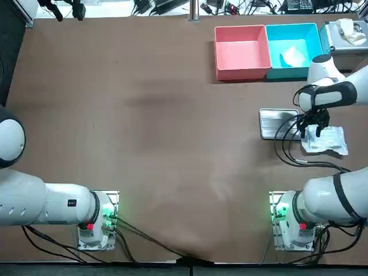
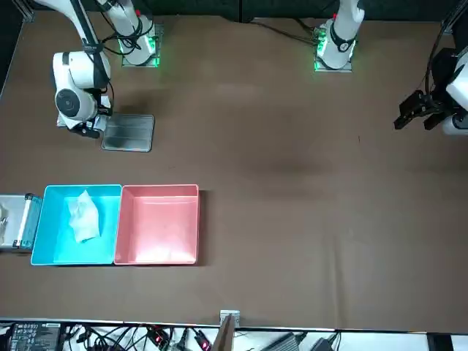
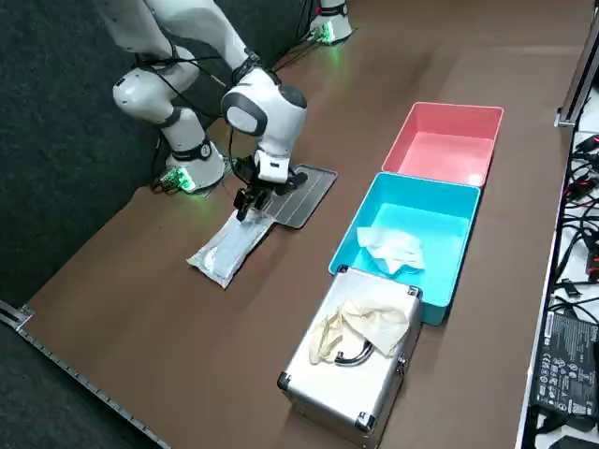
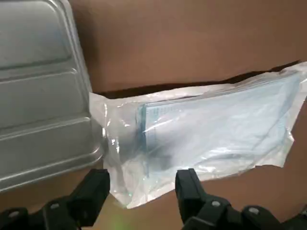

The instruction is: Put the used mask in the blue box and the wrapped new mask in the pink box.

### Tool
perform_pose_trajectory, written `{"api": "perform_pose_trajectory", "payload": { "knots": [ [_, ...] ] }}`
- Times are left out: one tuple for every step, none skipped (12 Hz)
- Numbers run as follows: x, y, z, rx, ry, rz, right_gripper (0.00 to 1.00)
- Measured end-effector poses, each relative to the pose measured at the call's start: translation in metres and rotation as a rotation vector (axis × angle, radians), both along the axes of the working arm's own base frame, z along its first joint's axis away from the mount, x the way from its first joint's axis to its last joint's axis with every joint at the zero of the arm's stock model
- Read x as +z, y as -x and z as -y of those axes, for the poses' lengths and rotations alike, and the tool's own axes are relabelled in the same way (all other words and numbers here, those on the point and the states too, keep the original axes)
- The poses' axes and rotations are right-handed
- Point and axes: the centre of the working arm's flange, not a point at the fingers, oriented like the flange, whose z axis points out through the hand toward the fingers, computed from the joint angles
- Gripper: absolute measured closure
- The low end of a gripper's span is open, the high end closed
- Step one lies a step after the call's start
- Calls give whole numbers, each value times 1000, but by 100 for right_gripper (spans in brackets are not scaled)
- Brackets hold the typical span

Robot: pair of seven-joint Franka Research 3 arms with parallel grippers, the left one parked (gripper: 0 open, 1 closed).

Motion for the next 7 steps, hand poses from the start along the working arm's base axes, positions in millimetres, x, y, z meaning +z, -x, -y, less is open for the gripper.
{"api": "perform_pose_trajectory", "payload": {
  "knots": [
    [-4, 1, 2, -6, -3, -5, 17],
    [-8, 2, 3, -7, -6, -10, 27],
    [-12, 3, 2, -7, -9, -13, 27],
    [-15, 3, 2, -6, -12, -16, 32],
    [-17, 4, 2, -6, -13, -19, 44],
    [-18, 4, 1, -6, -14, -21, 71],
    [-18, 4, 1, -6, -13, -21, 85]
  ]
}}
